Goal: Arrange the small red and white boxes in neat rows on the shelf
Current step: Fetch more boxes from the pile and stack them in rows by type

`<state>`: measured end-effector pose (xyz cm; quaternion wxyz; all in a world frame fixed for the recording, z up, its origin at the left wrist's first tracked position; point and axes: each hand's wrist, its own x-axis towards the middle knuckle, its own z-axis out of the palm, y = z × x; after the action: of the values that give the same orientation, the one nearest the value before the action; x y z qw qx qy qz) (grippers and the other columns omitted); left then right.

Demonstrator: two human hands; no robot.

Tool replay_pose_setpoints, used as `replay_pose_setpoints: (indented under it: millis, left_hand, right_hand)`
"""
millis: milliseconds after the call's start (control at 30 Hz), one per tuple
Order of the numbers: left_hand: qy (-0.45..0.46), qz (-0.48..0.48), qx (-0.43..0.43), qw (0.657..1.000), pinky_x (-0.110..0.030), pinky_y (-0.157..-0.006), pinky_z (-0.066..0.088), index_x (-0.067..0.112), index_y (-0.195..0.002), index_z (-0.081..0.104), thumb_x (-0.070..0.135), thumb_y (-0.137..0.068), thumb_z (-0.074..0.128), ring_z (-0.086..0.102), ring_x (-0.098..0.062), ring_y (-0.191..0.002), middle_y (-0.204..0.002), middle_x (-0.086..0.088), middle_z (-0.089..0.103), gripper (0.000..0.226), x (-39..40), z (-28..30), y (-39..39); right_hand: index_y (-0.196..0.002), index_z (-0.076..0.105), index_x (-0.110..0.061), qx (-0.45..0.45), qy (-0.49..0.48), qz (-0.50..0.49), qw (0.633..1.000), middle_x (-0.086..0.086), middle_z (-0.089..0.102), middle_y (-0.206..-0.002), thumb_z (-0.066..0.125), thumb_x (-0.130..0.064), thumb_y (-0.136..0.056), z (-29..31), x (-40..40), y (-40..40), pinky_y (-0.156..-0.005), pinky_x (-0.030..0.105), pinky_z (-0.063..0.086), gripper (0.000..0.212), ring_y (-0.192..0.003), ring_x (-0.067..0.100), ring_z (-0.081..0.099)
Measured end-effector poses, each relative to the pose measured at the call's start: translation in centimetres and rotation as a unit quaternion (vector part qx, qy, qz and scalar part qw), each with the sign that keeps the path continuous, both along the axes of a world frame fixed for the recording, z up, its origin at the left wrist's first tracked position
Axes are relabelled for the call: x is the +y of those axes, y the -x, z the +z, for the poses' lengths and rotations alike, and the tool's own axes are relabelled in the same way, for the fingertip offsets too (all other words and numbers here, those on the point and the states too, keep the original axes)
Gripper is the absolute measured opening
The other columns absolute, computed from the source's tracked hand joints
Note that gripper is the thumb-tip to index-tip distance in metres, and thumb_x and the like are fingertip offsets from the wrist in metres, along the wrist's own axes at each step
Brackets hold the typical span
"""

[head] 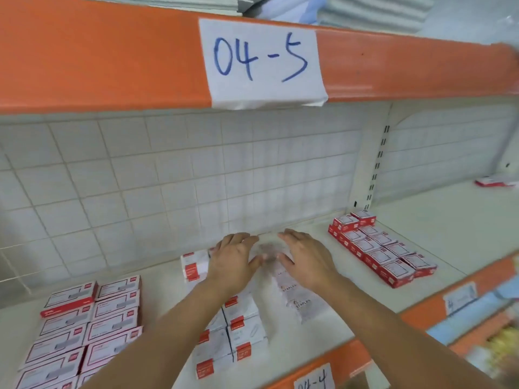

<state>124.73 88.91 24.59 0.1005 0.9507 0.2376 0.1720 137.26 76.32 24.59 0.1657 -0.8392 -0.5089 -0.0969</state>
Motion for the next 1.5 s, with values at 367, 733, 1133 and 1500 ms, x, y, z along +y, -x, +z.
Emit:
replay_pose_setpoints:
  millis: [367,733,1133,1500]
  left_hand:
    - [-0.014,-0.180,0.016,0.983,-0.030,-0.110,0.020,0.027,-0.145,0.030,0.049,-0.097,0.036,0.026,-0.017,-0.136,-0.149,0.004,0.034,0.053,-14.5,0.0,-13.2]
    - [-0.009,-0.277,0.018,0.961,-0.027,-0.108,0.024,0.028,-0.143,0.033,0.051,-0.097,0.032,0.031,-0.014,-0.133,-0.146,0.008,0.036,0.051,-33.7,-2.0,-27.0]
    - [0.014,-0.329,0.026,0.944,-0.030,-0.109,0.022,0.030,-0.143,0.033,0.052,-0.097,0.034,0.029,-0.016,-0.135,-0.148,0.008,0.034,0.051,-43.7,-2.8,-42.7]
    - [0.021,-0.330,0.008,0.944,-0.030,-0.111,0.022,0.029,-0.145,0.032,0.049,-0.097,0.035,0.026,-0.015,-0.137,-0.150,0.006,0.032,0.052,-44.9,-1.2,-59.8]
  right_hand:
    - [-0.141,0.040,-0.020,-0.003,0.014,-0.196,0.980,-0.001,0.046,-0.143,0.041,-0.046,-0.096,-1.0,-19.1,-9.5,-0.100,0.031,0.038,0.052,-0.128,0.019,0.043]
    - [-0.147,0.029,-0.021,0.011,0.073,-0.290,0.954,-0.001,0.034,-0.151,0.031,-0.055,-0.097,-1.1,-40.2,-20.5,-0.104,0.034,0.036,0.060,-0.135,0.019,0.035]
    - [-0.147,0.028,-0.023,0.044,0.080,-0.346,0.934,-0.002,0.037,-0.150,0.031,-0.053,-0.098,-1.7,-50.6,-32.8,-0.107,0.037,0.035,0.058,-0.135,0.020,0.037]
    - [-0.144,0.033,-0.022,0.029,0.064,-0.386,0.920,0.002,0.051,-0.137,0.033,-0.045,-0.100,0.5,-53.1,-48.2,-0.092,0.033,0.042,0.050,-0.121,0.022,0.049]
